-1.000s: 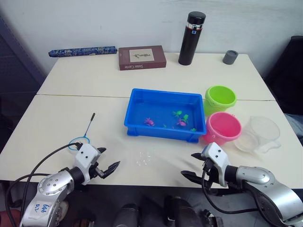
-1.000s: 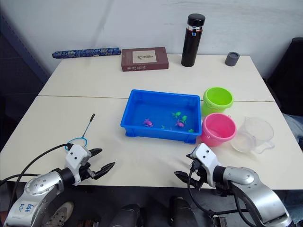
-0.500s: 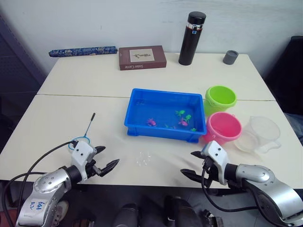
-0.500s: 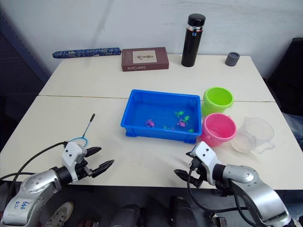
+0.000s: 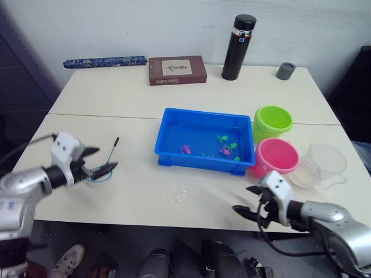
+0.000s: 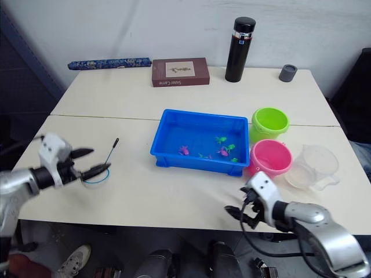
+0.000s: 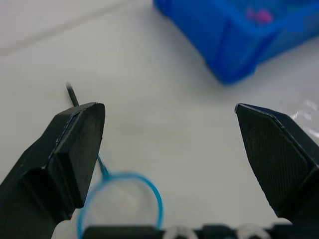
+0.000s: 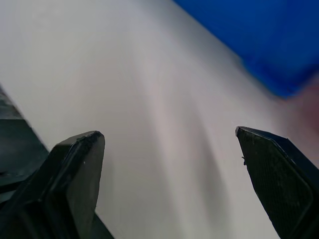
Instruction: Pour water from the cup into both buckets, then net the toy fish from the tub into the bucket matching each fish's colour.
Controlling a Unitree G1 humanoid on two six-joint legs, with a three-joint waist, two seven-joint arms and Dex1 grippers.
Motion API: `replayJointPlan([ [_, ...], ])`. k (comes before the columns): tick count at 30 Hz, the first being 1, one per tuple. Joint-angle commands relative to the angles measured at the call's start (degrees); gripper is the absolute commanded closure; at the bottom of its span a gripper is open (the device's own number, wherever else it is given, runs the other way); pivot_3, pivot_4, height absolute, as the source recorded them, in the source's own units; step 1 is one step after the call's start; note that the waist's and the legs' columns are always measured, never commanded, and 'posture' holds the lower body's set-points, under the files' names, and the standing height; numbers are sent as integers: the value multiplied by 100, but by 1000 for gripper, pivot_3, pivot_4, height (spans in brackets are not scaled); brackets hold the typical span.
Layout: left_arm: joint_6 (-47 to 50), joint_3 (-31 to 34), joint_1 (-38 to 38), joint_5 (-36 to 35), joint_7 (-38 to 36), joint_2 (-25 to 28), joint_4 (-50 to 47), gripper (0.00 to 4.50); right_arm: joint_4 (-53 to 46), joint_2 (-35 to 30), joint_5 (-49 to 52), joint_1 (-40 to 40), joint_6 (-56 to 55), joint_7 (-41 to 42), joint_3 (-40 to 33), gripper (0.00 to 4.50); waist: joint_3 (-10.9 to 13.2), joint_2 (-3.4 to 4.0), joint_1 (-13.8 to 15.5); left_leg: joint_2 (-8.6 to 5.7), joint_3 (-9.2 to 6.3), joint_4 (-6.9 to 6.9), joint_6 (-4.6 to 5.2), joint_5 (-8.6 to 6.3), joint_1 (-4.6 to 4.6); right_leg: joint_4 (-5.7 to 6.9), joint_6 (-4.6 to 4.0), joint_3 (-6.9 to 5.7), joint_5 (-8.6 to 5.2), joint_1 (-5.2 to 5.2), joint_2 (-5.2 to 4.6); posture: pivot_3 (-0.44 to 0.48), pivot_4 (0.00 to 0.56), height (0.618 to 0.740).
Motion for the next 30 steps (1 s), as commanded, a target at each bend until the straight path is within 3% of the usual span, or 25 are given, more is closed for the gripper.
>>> replayJointPlan([
  [1,108,-673,-852,-241,-569,-130,46,0,-231,-75,206,345,508,-206,-822,33,-1,1,-24,0,2,0,1,-2,0,0,2,0,1,2,1,0,150,740],
  [6,121,-1618,-2003,-313,-1352,-696,417,0,-555,351,341,1019,1439,-795,-2015,33,-1,1,-52,0,12,-1,-1,0,-8,9,11,-4,6,-1,11,0,150,740],
  [10,-361,-2166,-2485,-28,-1696,-1228,843,0,-708,889,82,1268,1625,-1441,-2423,33,-1,0,-71,7,23,1,-10,5,-1,13,15,3,8,-1,25,0,150,740],
  [17,-1000,-2577,-2999,307,-1921,-1993,1608,0,-631,1983,-492,539,1656,-2924,-2929,33,-3,6,-77,9,24,7,-36,23,9,19,18,14,10,-3,31,0,150,740],
  [23,-1254,-2717,-3101,480,-2114,-2224,1863,0,-463,2865,-793,-155,1496,-3919,-3329,33,-5,10,-58,14,20,6,-42,30,7,29,12,12,6,-7,35,0,150,740],
  [30,-1241,-2687,-3098,558,-2232,-2212,1853,0,-176,3268,-938,-620,1345,-4403,-3369,33,-5,11,-62,13,19,5,-37,31,5,56,12,14,6,-10,34,0,150,740],
])
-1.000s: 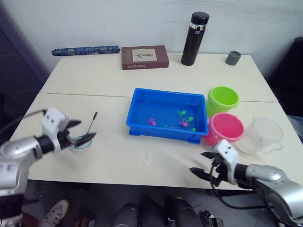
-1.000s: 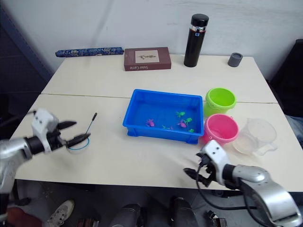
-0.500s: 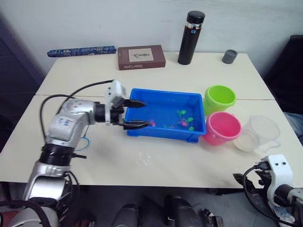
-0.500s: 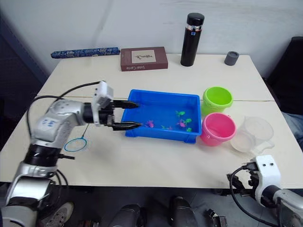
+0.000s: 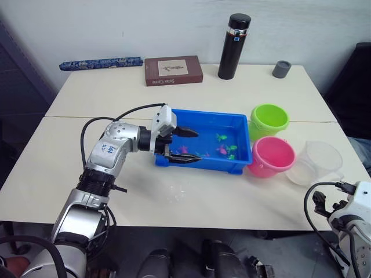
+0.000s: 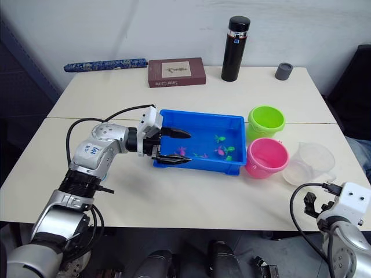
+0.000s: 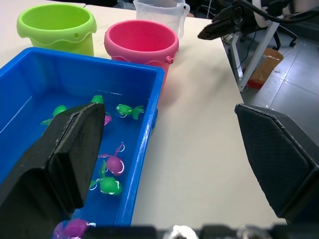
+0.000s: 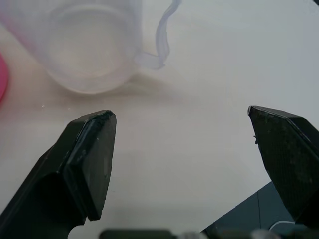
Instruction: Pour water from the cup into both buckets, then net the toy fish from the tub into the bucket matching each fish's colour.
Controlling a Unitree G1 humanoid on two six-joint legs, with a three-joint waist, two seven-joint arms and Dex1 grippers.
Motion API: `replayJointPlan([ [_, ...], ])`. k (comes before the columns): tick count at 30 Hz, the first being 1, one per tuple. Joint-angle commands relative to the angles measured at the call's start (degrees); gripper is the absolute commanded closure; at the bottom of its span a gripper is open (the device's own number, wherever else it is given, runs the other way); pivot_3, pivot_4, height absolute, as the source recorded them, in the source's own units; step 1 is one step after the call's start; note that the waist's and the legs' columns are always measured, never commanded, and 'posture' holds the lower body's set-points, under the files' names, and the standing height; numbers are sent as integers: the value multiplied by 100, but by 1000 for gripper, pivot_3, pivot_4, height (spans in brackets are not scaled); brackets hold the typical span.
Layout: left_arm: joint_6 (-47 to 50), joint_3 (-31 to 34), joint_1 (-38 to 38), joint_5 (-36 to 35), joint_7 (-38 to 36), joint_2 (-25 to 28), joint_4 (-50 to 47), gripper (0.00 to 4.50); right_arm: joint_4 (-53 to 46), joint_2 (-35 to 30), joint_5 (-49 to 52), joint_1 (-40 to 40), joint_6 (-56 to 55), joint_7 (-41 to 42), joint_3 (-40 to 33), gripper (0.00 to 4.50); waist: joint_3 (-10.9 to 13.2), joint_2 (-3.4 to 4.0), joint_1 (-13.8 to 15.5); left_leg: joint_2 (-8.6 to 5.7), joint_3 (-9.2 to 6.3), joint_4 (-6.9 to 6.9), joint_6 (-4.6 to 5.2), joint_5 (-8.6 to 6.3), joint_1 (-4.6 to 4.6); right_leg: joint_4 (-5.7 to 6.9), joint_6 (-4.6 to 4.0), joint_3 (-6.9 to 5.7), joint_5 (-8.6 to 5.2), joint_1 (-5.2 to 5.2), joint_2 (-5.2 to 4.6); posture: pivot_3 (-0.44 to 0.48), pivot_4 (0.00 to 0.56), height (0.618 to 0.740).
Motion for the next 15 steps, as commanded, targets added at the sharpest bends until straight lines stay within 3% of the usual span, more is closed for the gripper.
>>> replayJointPlan([
  [1,-55,61,-107,40,-60,48,-120,0,92,81,-135,-171,-232,-250,-111,33,0,0,-3,0,0,0,1,0,0,0,0,0,0,0,0,0,150,740],
  [15,47,45,-119,99,-69,9,-240,0,894,372,-368,-876,-1094,-983,-43,33,0,2,-19,-3,1,-2,10,2,-1,5,-1,3,-1,-3,-1,0,150,740],
])
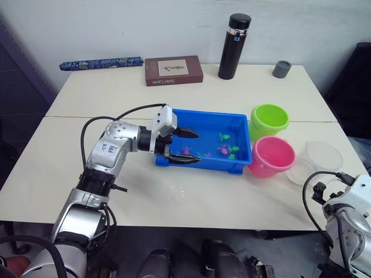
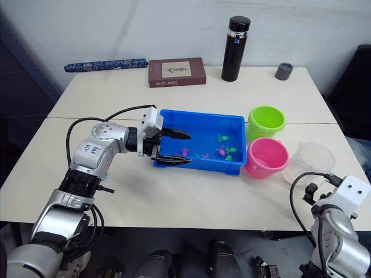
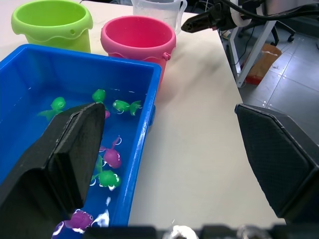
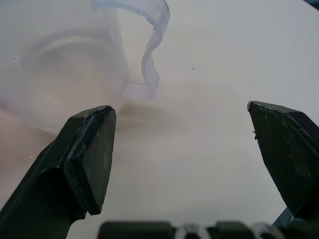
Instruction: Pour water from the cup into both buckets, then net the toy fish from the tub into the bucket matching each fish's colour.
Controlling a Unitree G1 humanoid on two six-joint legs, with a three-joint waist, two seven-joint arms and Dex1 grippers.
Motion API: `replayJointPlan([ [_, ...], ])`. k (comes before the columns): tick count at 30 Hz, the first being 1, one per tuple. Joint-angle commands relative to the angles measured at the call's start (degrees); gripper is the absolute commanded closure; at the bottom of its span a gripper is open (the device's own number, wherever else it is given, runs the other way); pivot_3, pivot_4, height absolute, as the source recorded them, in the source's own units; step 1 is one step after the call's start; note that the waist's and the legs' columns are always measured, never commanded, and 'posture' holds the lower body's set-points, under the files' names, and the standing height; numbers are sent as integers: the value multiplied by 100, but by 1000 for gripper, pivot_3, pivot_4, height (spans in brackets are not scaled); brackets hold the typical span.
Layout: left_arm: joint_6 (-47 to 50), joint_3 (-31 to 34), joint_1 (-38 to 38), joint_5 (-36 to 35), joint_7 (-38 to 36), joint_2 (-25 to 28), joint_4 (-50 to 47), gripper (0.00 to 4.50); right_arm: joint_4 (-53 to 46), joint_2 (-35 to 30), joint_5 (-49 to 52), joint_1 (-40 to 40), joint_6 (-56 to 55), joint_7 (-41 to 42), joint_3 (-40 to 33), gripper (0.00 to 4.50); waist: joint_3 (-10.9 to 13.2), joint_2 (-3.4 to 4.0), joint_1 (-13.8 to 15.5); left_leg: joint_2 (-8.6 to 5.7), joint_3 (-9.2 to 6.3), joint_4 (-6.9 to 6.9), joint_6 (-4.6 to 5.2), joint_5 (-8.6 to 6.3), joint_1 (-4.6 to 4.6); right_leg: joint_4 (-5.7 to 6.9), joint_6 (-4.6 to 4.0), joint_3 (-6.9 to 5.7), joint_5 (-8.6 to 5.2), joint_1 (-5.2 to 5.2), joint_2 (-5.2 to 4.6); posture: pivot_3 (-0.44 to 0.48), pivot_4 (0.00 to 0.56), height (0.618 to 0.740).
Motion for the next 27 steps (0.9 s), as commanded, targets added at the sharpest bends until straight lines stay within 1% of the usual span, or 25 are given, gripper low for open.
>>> replayJointPlan([
  [1,-1,42,-116,2,-25,26,-237,0,41,-13,-70,-75,-296,-134,-72,33,0,0,-2,0,0,0,0,0,0,0,0,0,0,0,0,0,150,740],
  [12,77,72,-118,13,-34,88,-321,0,404,61,-5,-331,-679,-296,-15,33,0,0,-59,1,-1,-1,1,0,0,1,0,0,0,0,0,0,150,740],
  [17,117,85,-105,26,-29,112,-375,0,652,30,-38,-500,-1012,-422,-14,33,0,1,-117,1,-1,-3,1,0,0,0,0,0,0,0,-1,0,150,740],
  [27,185,92,-83,22,7,168,-480,0,1016,-28,8,-719,-1564,-540,36,33,2,4,-126,2,-1,-5,1,1,1,0,0,1,0,-2,-1,0,150,740],
])
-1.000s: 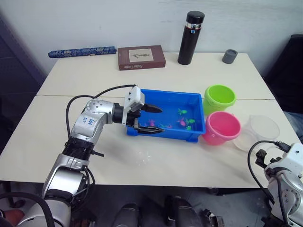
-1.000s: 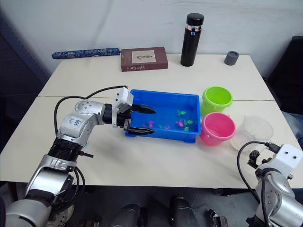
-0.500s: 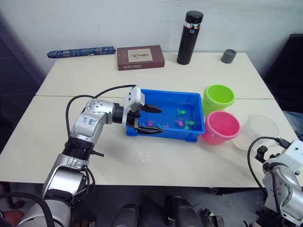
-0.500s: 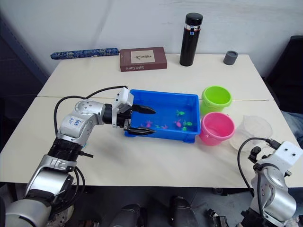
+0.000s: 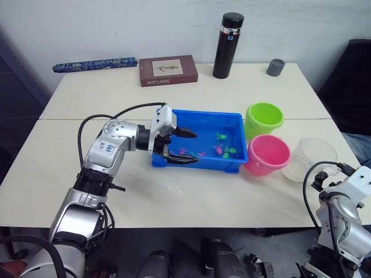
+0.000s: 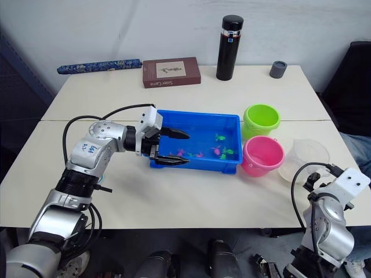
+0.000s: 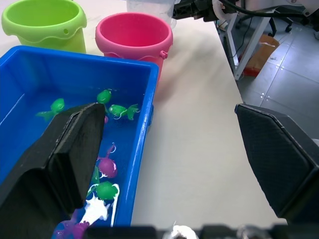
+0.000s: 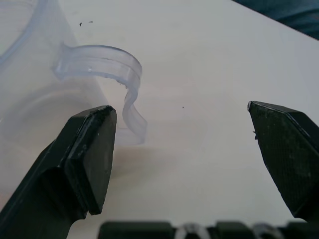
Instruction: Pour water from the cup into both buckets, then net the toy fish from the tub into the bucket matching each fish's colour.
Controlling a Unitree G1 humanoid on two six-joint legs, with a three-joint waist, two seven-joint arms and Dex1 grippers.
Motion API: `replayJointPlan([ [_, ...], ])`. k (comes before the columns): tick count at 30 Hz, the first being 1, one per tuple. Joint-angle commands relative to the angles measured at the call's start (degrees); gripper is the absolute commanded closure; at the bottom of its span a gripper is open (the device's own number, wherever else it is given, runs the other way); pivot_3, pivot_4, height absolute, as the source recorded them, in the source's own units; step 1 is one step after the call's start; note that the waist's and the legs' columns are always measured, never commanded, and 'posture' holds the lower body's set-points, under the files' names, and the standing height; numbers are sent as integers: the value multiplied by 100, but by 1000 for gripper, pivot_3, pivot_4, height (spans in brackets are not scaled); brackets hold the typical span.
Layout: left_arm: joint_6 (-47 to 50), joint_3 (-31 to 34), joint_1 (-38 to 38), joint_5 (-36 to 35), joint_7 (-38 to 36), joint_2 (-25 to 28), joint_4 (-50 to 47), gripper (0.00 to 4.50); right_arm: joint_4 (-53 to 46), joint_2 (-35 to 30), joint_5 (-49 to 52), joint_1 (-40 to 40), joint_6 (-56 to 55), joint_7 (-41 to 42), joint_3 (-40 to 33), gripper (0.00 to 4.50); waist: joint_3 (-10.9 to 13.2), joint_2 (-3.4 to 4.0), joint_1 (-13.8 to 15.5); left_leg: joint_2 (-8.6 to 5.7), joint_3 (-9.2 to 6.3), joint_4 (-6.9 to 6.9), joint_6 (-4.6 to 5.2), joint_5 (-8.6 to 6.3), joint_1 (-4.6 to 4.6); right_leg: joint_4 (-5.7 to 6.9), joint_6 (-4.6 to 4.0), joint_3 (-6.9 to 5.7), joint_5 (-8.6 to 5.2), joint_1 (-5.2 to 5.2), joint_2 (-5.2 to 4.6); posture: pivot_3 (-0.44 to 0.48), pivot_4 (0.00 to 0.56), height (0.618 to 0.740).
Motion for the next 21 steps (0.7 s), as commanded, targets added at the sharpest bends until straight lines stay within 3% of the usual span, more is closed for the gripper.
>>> replayJointPlan([
  [1,16,89,-79,-39,11,47,-270,0,-29,-74,51,-89,-286,-60,-26,33,0,0,-1,0,0,0,0,0,0,0,0,0,0,0,0,0,150,740],
  [21,73,93,34,-28,102,101,-415,0,361,-175,20,-6,-1169,175,421,33,1,1,-9,0,0,-1,0,0,0,0,0,1,0,0,-1,0,150,740],
])
